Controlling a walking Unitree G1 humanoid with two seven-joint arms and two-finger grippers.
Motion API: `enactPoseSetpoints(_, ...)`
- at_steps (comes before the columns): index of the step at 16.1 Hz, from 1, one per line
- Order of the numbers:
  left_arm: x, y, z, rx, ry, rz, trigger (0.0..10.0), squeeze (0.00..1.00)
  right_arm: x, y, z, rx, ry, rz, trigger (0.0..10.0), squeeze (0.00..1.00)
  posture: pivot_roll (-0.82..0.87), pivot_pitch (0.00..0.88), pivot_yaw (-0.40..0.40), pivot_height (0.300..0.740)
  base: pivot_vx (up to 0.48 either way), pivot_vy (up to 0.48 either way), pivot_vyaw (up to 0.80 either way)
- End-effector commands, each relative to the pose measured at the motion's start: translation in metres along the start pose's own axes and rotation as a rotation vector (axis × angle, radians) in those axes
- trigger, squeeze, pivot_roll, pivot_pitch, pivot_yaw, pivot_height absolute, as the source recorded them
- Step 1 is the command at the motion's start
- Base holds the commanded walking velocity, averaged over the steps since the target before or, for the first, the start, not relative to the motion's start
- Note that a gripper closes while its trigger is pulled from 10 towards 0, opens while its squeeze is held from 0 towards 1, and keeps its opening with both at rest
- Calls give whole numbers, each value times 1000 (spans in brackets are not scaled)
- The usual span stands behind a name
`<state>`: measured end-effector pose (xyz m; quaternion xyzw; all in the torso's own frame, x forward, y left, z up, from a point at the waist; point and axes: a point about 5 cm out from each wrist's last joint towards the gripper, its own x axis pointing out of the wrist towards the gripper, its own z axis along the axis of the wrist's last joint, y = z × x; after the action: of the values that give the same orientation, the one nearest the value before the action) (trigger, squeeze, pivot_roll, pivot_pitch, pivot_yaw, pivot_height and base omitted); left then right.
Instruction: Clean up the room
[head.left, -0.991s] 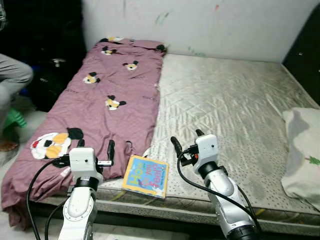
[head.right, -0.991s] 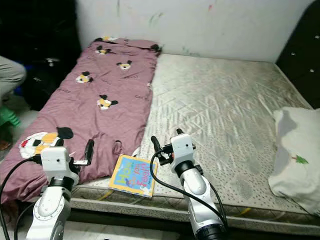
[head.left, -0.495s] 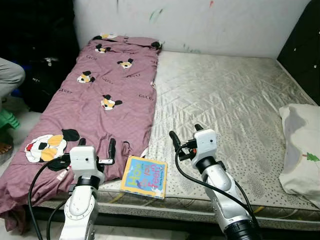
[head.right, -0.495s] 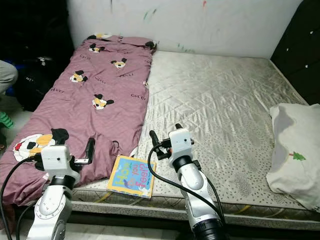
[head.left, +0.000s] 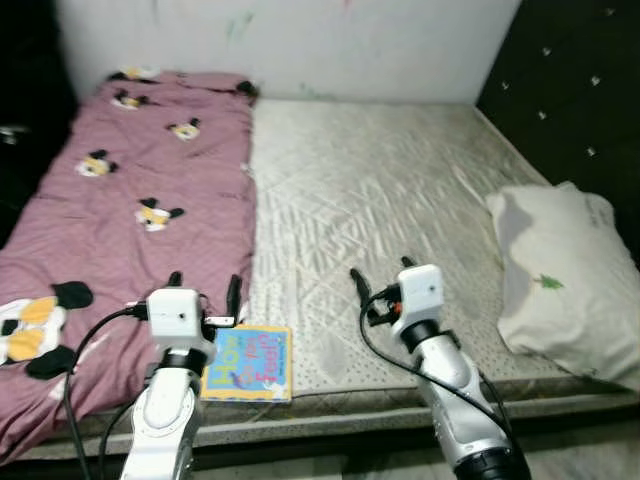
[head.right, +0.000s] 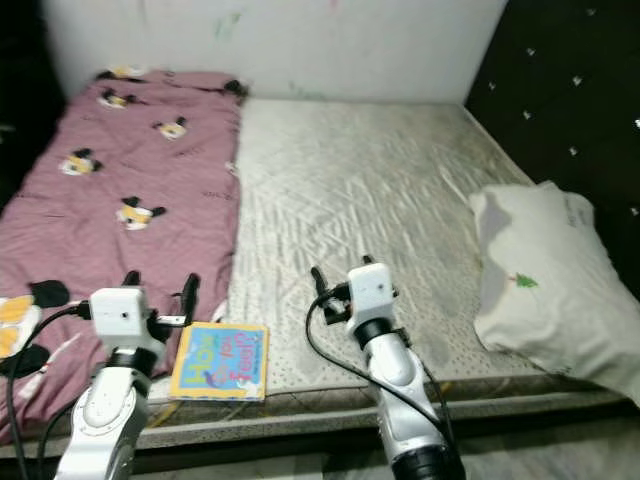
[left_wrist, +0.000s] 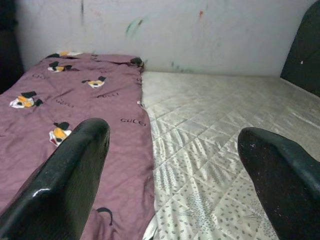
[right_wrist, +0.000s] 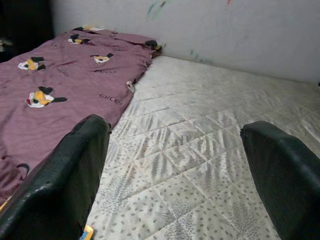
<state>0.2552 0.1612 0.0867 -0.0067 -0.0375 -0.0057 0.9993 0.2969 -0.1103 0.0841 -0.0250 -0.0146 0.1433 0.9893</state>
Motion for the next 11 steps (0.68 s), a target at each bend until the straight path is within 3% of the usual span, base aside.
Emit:
enactPoseSetpoints(1,-2,3,0,-5,10,13,10000,0,4,5,5,-2,-10,22,10000,0,76,85,-56,740,0,0,0)
enactPoseSetpoints(7,1,-1,-2,3,17,9,10000,0,4,4,4,-11,-6,27,10000,0,77,72,-59,740,0,0,0)
enactPoseSetpoints(11,6,-11,-2,4,14,-43,10000,0,6,5,8,-11,-35,10,10000,0,50,46,-12,740,0,0,0)
